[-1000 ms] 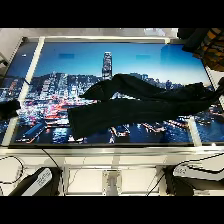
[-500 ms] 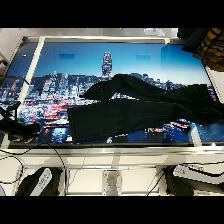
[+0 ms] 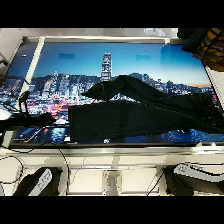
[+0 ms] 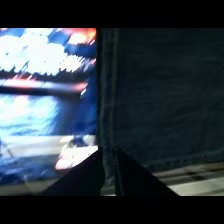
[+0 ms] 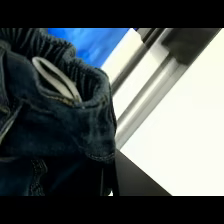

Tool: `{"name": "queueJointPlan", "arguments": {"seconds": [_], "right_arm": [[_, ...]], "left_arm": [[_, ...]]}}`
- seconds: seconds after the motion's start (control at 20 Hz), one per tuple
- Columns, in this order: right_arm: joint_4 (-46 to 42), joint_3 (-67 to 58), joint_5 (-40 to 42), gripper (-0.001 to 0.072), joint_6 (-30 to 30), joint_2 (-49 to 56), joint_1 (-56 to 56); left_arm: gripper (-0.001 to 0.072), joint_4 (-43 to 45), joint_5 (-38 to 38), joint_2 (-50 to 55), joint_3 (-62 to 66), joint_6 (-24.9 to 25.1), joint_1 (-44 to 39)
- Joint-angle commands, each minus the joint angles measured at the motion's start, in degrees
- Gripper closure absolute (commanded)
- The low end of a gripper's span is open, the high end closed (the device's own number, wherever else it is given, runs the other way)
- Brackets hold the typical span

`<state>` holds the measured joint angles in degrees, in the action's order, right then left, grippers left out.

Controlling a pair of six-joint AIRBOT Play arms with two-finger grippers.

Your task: Fold the clothes and pants, and hang the long-sleeved shirts on hangers.

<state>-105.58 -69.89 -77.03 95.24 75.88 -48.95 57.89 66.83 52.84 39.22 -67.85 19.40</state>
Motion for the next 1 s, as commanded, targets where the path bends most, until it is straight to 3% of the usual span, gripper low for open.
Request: {"name": "queueJointPlan", "arguments": {"seconds": [0.0, 0.2, 0.25, 0.45, 0.6, 0.75, 0.85, 0.9, 0.95], "right_arm": [[4.2, 0.1, 3.3, 0.0693, -3.4, 0.0, -1.0], [3.9, 0.1, 3.6, 0.0693, -5.3, 0.0, -1.0], [3.8, 0.1, 3.6, 0.0693, -5.3, 0.0, -1.0], [0.0, 0.1, 0.3, 0.0693, -5.2, -0.1, -1.0], [-1.4, -0.4, -1.1, 0.0693, -4.8, -1.9, -1.1], [-2.5, -3.7, -3.2, 0.0693, -4.2, -3.0, -1.1], [-2.5, -6.5, -4.5, 0.0692, -4.2, -3.0, -1.1], [-2.5, -7.3, -4.6, 0.067, -4.2, -3.0, -1.1], [-2.5, -7.3, -4.5, 0.0536, -4.2, -3.0, -1.1]], "left_arm": [[0.0553, -3.5, -11.4, 5.9, -0.1, 0.2, -8.1], [0.0525, -3.5, -26.4, 16.3, 0.0, -5.2, -17.1], [0.0472, -3.5, -28.6, 18.3, 0.0, -5.2, -18.9], [0.0467, -3.5, -36.5, 23.2, 0.0, -7.0, -22.6], [0.0468, -0.3, -37.5, 23.2, 0.6, -8.1, -22.5], [0.0468, 8.4, -37.0, 23.2, 1.8, -14.0, -22.5], [0.048, 11.9, -36.1, 23.2, 2.7, -15.4, -22.5], [0.048, 13.0, -35.5, 23.2, 3.0, -15.3, -22.5], [0.048, 13.5, -34.7, 23.2, 3.4, -15.3, -22.5]]}}
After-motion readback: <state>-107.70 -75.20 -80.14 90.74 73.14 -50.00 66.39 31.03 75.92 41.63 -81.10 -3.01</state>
